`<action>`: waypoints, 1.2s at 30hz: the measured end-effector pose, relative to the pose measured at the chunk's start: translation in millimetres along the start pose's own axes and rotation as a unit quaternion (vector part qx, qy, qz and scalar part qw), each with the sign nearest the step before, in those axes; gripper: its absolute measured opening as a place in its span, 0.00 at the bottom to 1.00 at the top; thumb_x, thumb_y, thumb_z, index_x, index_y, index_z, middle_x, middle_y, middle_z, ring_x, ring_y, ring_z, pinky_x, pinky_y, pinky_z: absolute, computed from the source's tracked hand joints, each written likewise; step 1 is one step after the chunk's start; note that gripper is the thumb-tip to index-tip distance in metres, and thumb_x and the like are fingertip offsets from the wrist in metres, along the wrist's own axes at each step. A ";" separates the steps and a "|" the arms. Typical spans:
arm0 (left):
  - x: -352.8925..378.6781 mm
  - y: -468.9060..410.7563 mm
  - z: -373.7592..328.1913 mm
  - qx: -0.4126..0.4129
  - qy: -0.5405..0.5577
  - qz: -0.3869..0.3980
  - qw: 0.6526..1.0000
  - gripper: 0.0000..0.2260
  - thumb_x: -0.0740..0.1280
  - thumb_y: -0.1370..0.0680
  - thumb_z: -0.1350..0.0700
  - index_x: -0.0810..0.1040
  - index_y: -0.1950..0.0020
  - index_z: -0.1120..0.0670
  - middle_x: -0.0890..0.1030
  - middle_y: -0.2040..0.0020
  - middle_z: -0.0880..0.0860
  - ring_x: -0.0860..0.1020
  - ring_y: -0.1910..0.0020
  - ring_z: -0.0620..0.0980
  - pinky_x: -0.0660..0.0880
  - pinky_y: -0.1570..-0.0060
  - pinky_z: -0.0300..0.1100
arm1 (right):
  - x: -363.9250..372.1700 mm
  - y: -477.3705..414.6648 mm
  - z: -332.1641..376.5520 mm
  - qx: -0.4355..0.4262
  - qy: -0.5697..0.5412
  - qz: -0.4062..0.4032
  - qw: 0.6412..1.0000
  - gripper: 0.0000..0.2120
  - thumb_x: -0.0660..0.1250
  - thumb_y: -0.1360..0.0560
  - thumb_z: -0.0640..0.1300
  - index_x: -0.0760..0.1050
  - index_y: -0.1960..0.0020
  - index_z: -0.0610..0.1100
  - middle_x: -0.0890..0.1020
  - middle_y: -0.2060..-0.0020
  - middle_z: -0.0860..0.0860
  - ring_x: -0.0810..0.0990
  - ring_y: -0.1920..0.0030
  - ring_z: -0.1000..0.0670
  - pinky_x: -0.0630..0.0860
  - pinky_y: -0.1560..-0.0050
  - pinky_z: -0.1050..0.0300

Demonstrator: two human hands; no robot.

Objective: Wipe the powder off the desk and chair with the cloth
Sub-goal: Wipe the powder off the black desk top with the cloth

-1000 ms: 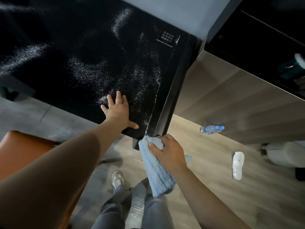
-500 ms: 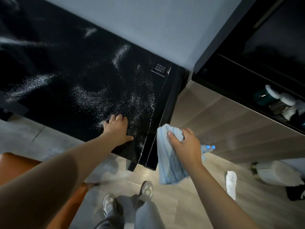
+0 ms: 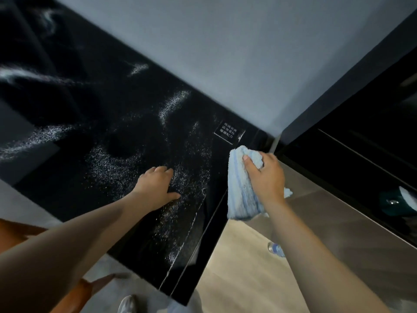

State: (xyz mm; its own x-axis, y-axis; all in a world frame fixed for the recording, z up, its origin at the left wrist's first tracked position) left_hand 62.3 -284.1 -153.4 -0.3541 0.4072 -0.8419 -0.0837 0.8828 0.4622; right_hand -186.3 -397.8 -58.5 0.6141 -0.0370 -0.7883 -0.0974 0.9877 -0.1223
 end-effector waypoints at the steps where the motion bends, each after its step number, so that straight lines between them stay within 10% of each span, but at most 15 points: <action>1: -0.3 -10.8 -3.6 -0.007 0.002 0.002 1.000 0.37 0.66 0.25 0.38 0.58 0.24 0.55 0.62 0.25 0.54 0.60 0.26 0.57 0.63 0.29 0.53 | 3.9 -18.2 -4.6 0.000 0.004 0.001 1.000 0.15 0.65 0.23 0.57 0.79 0.45 0.48 0.73 0.54 0.57 0.73 0.57 0.56 0.66 0.57 0.59; 9: 10.9 -80.8 -6.6 -0.089 0.019 0.023 0.996 0.51 0.69 0.31 0.33 0.38 0.22 0.48 0.39 0.21 0.52 0.43 0.24 0.64 0.54 0.27 0.60 | 39.2 -146.7 -47.0 0.012 0.032 0.008 0.999 0.15 0.63 0.23 0.57 0.78 0.47 0.47 0.75 0.52 0.53 0.74 0.55 0.52 0.71 0.53 0.54; 36: 23.6 -103.1 -5.7 -0.165 -0.022 0.136 0.977 0.54 0.74 0.33 0.40 0.39 0.22 0.50 0.33 0.23 0.55 0.42 0.25 0.69 0.56 0.28 0.61 | 118.3 -222.0 -83.8 -0.041 0.183 0.061 0.980 0.24 0.67 0.28 0.60 0.78 0.39 0.46 0.77 0.41 0.46 0.74 0.44 0.38 0.69 0.45 0.49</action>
State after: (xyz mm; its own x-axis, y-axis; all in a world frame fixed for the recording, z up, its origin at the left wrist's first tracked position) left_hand 57.2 -366.8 -219.4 -0.3660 0.6320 -0.6831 -0.2895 0.6203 0.7290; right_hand -157.7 -634.2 -175.1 0.2734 0.0142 -0.9618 -0.2238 0.9734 -0.0492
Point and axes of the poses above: each hand's wrist, its own y-axis away from the middle knuckle, its own x-axis out of the palm, z = x × y, the point moved 10 cm from there along -y, towards the middle knuckle
